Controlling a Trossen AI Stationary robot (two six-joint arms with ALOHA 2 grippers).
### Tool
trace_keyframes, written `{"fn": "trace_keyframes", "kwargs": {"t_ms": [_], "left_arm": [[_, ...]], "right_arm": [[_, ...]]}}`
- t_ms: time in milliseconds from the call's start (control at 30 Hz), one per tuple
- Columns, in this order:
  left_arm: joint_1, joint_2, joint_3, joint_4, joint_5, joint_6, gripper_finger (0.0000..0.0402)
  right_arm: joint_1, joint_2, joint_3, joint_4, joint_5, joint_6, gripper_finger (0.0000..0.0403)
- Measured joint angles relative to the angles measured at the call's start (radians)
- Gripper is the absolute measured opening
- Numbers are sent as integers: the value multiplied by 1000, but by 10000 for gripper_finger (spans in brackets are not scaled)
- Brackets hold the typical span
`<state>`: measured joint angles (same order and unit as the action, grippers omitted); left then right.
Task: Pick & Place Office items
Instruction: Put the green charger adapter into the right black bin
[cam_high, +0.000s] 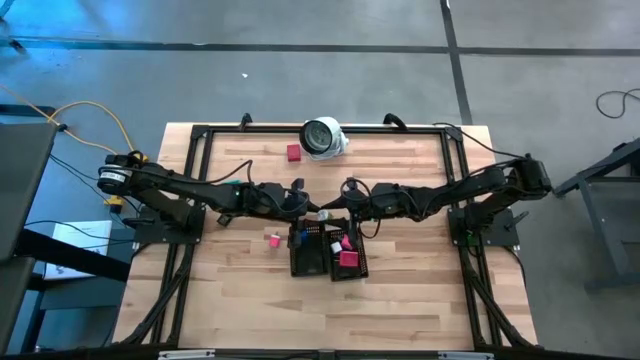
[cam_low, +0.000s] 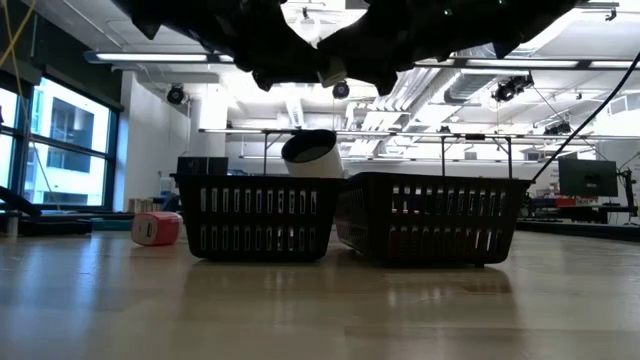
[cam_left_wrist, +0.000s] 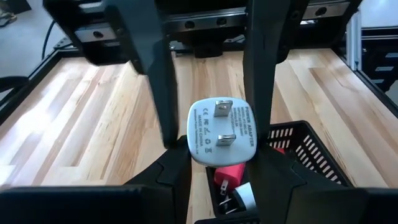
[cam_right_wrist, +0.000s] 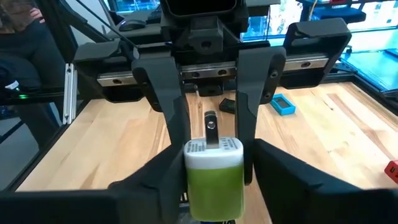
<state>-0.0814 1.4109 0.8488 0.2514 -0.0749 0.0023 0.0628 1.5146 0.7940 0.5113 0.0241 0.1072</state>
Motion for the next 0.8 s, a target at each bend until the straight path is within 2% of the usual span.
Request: {"fn": "trace_keyframes", "kwargs": {"t_ms": [200, 667, 800], "left_arm": [[0, 0, -1, -1, -1, -5, 118], [0, 0, -1, 1, 0, 5, 119], [0, 0, -1, 3, 0, 9, 140]], "right_arm": [[0, -1, 0, -7, 3, -11, 114], [0, -2, 0, -3, 4, -26, 113], [0, -2, 0, 2, 6, -29, 113]]}}
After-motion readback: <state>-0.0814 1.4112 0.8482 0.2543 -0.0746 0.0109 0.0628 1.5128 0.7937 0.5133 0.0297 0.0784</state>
